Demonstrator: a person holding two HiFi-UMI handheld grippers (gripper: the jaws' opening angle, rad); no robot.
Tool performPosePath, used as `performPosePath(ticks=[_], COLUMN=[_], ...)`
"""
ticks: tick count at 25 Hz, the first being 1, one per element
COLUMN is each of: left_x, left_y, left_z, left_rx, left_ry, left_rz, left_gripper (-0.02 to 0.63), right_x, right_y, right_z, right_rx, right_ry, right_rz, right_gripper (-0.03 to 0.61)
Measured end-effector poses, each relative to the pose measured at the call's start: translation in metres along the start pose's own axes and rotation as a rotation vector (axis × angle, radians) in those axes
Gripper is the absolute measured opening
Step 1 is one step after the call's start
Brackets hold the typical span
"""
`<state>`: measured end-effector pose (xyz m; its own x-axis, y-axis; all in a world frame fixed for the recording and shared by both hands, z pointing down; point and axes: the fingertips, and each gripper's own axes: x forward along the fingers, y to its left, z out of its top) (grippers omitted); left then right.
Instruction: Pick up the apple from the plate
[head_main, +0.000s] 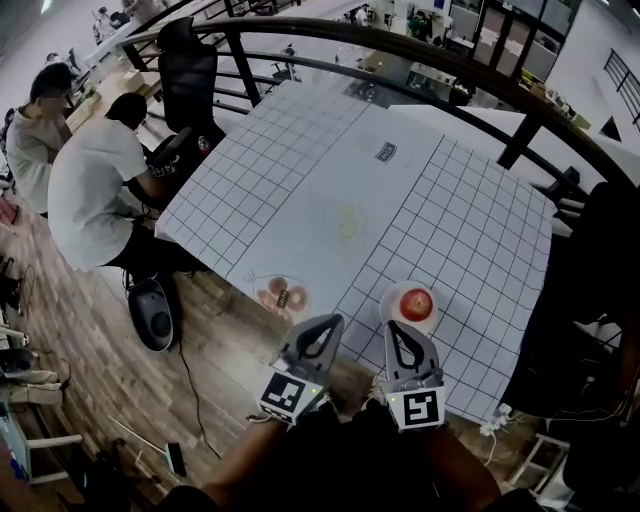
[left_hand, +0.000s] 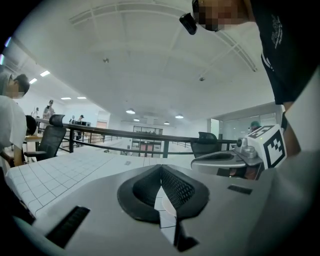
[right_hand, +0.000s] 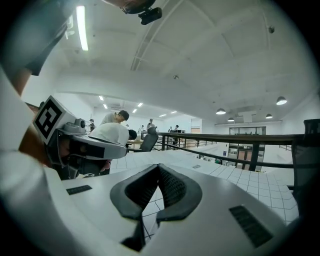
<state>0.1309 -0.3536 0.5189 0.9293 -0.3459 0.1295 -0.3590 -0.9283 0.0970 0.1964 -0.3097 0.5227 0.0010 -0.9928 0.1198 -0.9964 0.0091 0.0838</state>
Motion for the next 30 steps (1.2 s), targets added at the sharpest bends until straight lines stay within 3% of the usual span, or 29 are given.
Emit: performPosePath(ticks=[4, 9, 15, 22, 30], left_x=[0.009, 0.018, 0.022, 0.033, 0.036], left_y=[-0.006, -0.012, -0.014, -0.013, -0.013], left_z=[-0.009, -0.014, -0.026, -0.032, -0.041], left_rx=[0.031, 0.009, 0.006, 0.003, 0.005], left_ry=[0.032, 0.037, 0.058, 0.078, 0.097], left_rz=[-0.008, -0.009, -0.015, -0.019, -0.026], left_gripper=[0.021, 0.021, 0.021, 0.021, 0.021], right_x=[-0.004, -0.007, -0.008, -0.001, 0.014], right_y=[-0.006, -0.018, -0.033, -0.059, -0.083], right_z=[-0.004, -0.015, -0.029, -0.071, -0.135], right_rx=[0.030, 0.047, 0.046, 0.105, 0.181], right_ry=[-0.029, -0.003, 0.022, 0.135, 0.309], right_rz=[0.023, 0.026, -0.019, -0.039, -0.092], right_gripper=[0.023, 0.030, 0.179, 0.320, 0.390])
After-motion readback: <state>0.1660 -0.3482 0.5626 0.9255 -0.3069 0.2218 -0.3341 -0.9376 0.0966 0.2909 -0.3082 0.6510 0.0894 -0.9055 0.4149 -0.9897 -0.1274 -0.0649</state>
